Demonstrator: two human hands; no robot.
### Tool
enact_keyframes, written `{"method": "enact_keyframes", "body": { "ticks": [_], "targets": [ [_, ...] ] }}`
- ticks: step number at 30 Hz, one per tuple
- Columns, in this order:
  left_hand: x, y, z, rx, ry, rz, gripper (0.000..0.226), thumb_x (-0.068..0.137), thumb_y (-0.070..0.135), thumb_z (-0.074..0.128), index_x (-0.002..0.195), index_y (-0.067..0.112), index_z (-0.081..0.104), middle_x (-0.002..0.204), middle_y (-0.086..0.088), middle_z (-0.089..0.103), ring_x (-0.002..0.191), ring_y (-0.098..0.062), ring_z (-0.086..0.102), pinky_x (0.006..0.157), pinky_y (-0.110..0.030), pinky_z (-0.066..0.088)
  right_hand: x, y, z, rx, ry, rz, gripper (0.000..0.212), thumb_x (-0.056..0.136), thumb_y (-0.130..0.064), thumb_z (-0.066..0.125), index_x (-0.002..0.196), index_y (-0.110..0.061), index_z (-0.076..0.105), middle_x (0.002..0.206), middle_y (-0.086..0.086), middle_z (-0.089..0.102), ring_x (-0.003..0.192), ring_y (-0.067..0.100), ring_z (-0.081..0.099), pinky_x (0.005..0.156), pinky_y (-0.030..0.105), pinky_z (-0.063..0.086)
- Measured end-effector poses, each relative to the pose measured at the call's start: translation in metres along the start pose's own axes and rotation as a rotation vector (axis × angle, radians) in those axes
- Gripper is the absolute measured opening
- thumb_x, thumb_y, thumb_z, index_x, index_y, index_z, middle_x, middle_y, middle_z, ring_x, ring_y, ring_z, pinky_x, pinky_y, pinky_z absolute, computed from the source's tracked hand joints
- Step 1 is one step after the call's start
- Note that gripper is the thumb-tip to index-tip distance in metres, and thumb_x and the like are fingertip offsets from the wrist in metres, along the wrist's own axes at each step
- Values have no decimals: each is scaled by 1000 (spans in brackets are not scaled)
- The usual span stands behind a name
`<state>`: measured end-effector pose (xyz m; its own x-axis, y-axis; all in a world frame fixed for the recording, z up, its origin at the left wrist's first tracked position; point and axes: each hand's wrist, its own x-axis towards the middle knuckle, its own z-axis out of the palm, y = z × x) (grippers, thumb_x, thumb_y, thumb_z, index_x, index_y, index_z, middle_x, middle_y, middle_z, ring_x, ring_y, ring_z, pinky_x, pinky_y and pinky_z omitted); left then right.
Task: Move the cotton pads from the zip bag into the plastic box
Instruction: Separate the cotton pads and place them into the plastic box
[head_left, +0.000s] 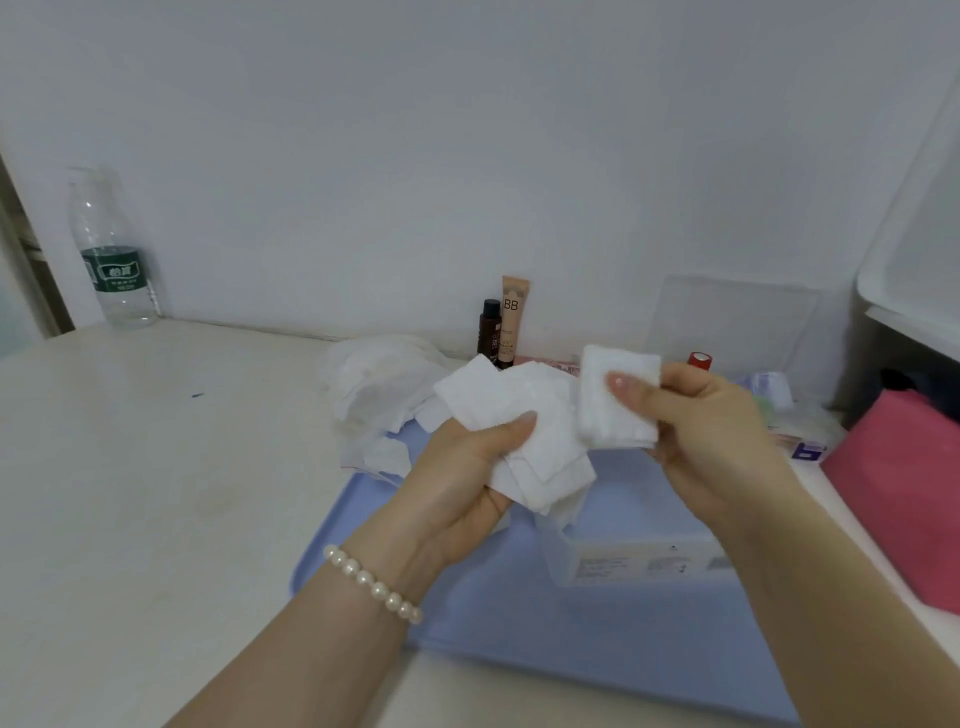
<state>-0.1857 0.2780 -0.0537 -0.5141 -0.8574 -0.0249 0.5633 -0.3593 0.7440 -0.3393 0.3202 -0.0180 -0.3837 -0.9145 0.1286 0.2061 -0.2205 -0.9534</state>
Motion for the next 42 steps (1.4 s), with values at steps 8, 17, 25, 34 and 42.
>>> {"method": "enact_keyframes", "body": {
  "ticks": [8, 17, 25, 34, 42],
  "targets": [
    [0, 1, -4, 73, -224, -77, 59, 69, -26, 48, 121, 2, 56, 122, -16, 63, 112, -28, 61, 92, -42, 50, -6, -4, 3, -62, -215, 87, 34, 62, -16, 67, 92, -2, 69, 87, 8, 74, 77, 15, 70, 59, 22, 55],
    [1, 0, -6, 71, -307, -129, 56, 64, -16, 47, 116, 2, 59, 117, -18, 65, 108, -29, 63, 91, -43, 49, -9, 8, 10, -301, -153, -11, 14, 67, -3, 75, 79, -9, 71, 74, 1, 74, 68, 11, 70, 62, 21, 57],
    [4, 1, -10, -93, -286, -210, 62, 69, -7, 43, 130, -1, 46, 129, -21, 56, 119, -35, 54, 96, -47, 46, -9, 11, 12, -364, -136, -81, 16, 69, 0, 75, 78, -13, 71, 67, -8, 72, 62, 3, 66, 56, 14, 52],
    [3, 8, -8, -162, -215, -133, 53, 77, -2, 40, 129, -8, 45, 128, -26, 55, 122, -35, 52, 100, -45, 42, -13, 18, 17, -817, -82, -522, 30, 69, -23, 79, 96, -25, 68, 88, -12, 54, 77, -8, 48, 67, 2, 35],
    [2, 8, -12, -171, -262, -86, 54, 68, -1, 47, 121, -6, 52, 125, -25, 58, 113, -35, 59, 97, -42, 47, -10, 27, 13, -784, -113, -692, 40, 61, -32, 75, 98, -24, 64, 84, -13, 52, 78, -9, 47, 70, 1, 34]
  ]
}}
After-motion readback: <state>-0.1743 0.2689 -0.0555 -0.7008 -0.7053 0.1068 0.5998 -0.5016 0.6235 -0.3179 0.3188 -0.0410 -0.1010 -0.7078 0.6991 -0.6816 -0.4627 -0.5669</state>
